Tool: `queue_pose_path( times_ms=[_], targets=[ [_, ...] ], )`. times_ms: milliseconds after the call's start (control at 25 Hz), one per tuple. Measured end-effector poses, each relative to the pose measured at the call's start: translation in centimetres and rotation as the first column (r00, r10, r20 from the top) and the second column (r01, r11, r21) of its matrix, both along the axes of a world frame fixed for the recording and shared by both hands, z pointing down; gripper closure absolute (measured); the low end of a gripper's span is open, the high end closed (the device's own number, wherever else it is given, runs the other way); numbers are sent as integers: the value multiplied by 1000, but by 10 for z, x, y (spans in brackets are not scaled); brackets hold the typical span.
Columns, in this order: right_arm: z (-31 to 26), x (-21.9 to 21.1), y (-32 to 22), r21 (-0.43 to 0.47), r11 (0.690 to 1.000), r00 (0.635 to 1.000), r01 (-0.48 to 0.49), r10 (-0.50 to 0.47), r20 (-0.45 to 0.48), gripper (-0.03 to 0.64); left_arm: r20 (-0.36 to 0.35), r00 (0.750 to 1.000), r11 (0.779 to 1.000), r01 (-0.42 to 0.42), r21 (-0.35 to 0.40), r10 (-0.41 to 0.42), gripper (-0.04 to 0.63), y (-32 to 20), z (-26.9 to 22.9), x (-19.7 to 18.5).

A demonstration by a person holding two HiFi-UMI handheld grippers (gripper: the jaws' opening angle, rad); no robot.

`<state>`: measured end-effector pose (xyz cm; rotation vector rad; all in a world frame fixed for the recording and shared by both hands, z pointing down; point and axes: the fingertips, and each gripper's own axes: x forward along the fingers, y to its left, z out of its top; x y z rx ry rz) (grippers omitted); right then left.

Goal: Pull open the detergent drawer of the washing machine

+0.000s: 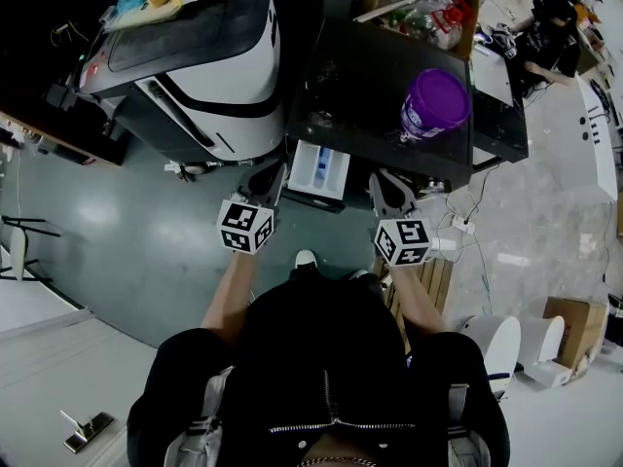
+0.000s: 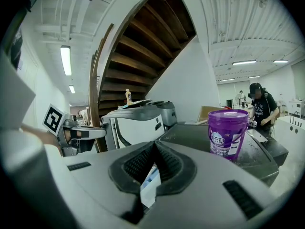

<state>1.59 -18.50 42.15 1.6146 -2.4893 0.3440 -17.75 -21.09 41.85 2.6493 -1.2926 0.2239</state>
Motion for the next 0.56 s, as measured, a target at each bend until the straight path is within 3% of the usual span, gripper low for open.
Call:
queue_pose_path(
  times_ms=[560],
  targets=[
    [2,-3,-2,-10,1000,1000,10,-10,-1,615,-4,1000,1000,-1,-4,1,574,-2,0,0]
  ],
)
